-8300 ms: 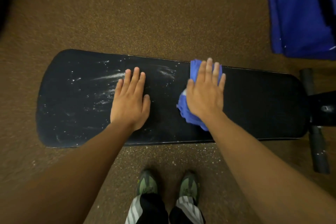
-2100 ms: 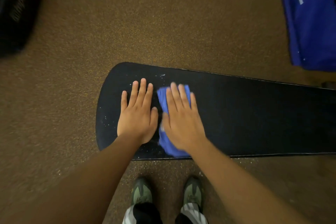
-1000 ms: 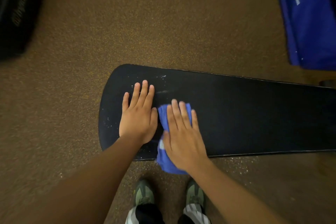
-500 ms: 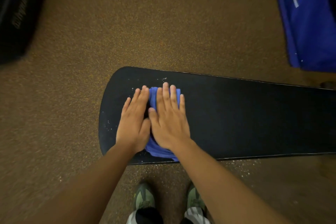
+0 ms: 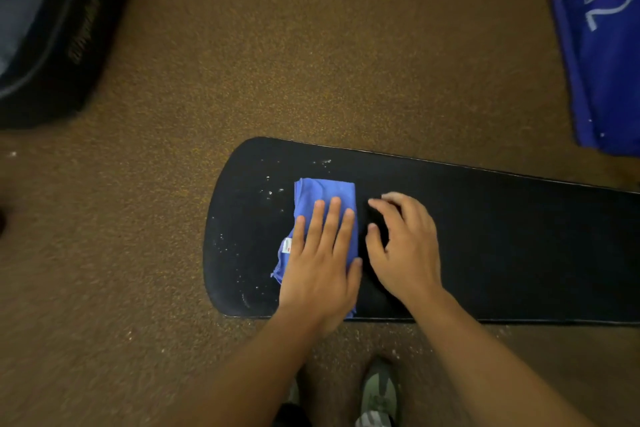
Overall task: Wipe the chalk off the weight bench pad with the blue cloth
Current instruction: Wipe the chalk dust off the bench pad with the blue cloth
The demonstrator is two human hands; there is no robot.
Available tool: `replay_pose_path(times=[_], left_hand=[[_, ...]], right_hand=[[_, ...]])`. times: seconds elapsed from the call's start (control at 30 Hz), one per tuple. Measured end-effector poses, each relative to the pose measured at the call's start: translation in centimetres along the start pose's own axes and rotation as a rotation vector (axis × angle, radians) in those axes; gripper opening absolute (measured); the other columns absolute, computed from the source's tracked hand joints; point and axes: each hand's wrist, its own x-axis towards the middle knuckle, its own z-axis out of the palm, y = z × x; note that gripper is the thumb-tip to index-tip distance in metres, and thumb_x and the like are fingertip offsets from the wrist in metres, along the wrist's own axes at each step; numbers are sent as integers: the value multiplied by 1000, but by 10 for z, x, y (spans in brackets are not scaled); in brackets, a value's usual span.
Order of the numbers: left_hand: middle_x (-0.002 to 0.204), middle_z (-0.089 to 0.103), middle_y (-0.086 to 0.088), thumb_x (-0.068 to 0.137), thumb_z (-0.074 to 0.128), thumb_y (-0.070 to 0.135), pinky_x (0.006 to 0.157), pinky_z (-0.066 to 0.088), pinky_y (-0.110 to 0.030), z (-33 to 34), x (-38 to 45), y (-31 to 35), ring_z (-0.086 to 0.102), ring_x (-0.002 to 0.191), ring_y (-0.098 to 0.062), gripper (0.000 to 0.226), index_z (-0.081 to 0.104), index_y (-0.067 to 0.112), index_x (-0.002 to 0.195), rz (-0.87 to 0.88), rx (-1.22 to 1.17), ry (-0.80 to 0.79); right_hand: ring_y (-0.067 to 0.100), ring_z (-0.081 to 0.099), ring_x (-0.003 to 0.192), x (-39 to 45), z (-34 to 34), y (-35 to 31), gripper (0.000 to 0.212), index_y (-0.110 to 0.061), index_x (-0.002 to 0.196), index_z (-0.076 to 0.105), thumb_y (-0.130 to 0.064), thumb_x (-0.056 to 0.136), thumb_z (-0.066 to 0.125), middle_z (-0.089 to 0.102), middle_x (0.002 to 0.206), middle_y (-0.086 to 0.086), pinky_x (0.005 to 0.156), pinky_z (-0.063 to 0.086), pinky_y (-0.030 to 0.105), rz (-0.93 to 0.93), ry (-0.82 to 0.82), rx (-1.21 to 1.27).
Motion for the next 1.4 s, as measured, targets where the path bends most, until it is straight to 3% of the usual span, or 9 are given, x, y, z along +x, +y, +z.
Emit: replay_pose_path(times=[0.17,0.27,0.4,0.47,0.73,0.9,1.07,1.23,1.4], left_hand=[[162,4,-9,97,21,42,118,2,-50,-3,24,-9,-3,149,-28,64,11,13,154,20,35,-33],[163,-2,-8,96,13,43,119,-4,-48,-10,54,-19,-9,148,-26,66,3,14,154,20,67,-47],[163,3,-9,94,14,45,119,-1,-48,-21,92,-42,-4,149,-28,67,6,15,154,-25,60,-12],[163,3,-10,95,16,44,120,0,-48,-22,86,-50,-5,149,-28,67,7,14,154,-54,39,-2],[163,1,-9,95,28,37,116,7,-52,-6,-31,-21,-6,149,-28,68,7,11,154,-41,17,-47],[162,5,-6,96,25,37,116,7,-50,-6,13,-20,-1,149,-27,64,12,15,154,82,40,-72],[162,9,-7,92,23,39,119,7,-50,-25,77,-54,2,149,-28,66,14,17,154,-63,29,-23],[162,5,-8,92,27,37,119,6,-49,-18,13,-64,-5,149,-27,67,12,16,154,-201,-6,23],[162,11,-8,94,30,35,114,12,-52,-5,-23,-23,5,149,-30,66,16,11,153,-6,53,-26]], right_hand=[[24,49,122,-9,9,1,35,-15,121,61,-24,89,52,57,126,7,106,37,50,-21,-21,-102],[26,41,134,-9,10,0,44,-14,132,54,-30,92,44,51,139,9,114,30,48,1,-67,-152],[27,3,151,-4,13,1,68,-16,154,20,-48,95,28,12,163,8,121,5,47,80,-212,-292],[27,-5,150,-3,14,1,70,-17,155,10,-50,95,23,3,164,8,121,1,48,86,-250,-329],[29,-2,150,-3,15,-3,69,-14,155,12,-48,96,25,5,164,10,121,6,51,98,-260,-344],[29,2,150,-5,16,-3,69,-14,155,17,-46,95,27,9,164,9,120,9,52,106,-245,-332],[27,1,151,-4,14,1,68,-18,155,15,-49,95,28,8,164,6,121,7,51,103,-249,-320],[27,-2,150,-2,14,-2,69,-19,155,12,-49,95,27,6,164,6,120,5,51,116,-268,-327],[29,3,150,-4,15,-4,68,-15,154,18,-47,95,28,11,163,9,120,10,54,121,-252,-339]])
